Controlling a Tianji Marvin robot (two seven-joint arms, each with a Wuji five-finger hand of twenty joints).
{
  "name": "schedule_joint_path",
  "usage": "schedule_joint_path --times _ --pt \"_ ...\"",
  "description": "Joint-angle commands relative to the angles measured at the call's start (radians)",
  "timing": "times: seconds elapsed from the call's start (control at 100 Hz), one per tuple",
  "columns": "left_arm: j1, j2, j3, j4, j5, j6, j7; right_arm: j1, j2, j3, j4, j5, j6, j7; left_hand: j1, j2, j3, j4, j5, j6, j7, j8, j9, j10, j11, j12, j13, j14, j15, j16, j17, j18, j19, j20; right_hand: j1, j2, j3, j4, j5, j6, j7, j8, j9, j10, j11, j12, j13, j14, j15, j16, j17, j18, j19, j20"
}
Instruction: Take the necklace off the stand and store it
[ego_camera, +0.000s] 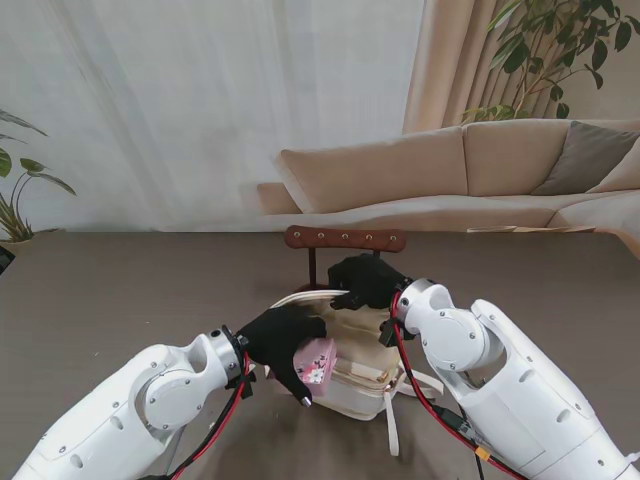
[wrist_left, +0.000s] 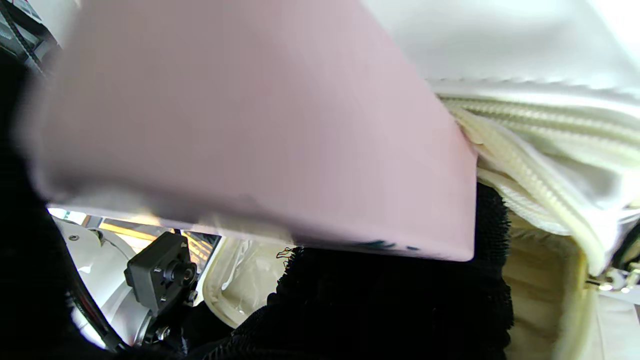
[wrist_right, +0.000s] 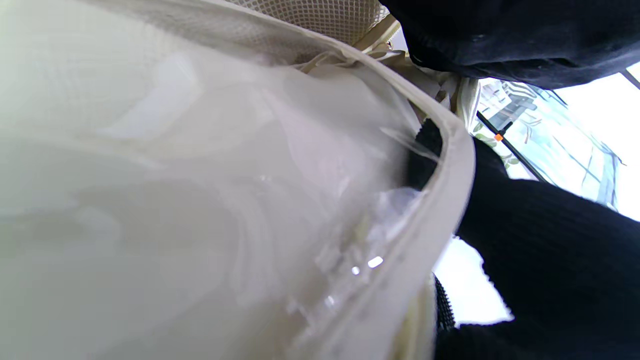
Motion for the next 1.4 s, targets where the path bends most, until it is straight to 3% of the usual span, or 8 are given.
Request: schedule_joint_path --times 0.0,0.94,1.39 --pt "0.006 -0.001 -0.003 0.02 -0.006 0.011 -0.019 -0.003 -0.004 0.004 -0.011 0.002 -0.009 0.012 0.567 0.162 0.438 0.025 0.087 -0.209 0.686 0.036 0.098 -0.143 0.107 0.028 0.083 -0.076 0.354 0.077 0.029 -0.058 0.076 0.028 0.061 0.043 0.12 0.018 0.034 -0.091 0.055 0.062 0.092 0.032 0.042 0.005 0.032 -0.063 0.022 -0.001 0.315 0.019 0.05 0.043" --pt "0.019 0.003 0.001 0.034 -0.042 0.036 -0.053 0.046 -0.031 -0.015 0.071 -0.052 0.026 -0.099 0.571 0.164 0.433 0.026 0.087 -0.205 0.682 0.034 0.097 -0.143 0.106 0.027 0.084 -0.073 0.353 0.074 0.028 -0.055 0.076 0.028 0.068 0.065 0.097 0.02 0.022 -0.099 0.058 0.065 0.094 0.038 0.024 0.014 0.032 -0.059 0.016 -0.006 0.308 0.023 0.047 0.049" --pt "0.041 0.005 -0.026 0.013 -0.027 0.039 -0.051 0.069 -0.037 -0.037 0.114 -0.033 0.055 -0.097 0.572 0.162 0.434 0.026 0.087 -0.205 0.682 0.034 0.098 -0.142 0.106 0.028 0.084 -0.072 0.353 0.074 0.027 -0.053 0.077 0.028 0.07 0.066 0.095 0.021 0.021 -0.094 0.058 0.058 0.093 0.043 0.019 0.014 0.032 -0.053 0.014 -0.008 0.307 0.027 0.047 0.052"
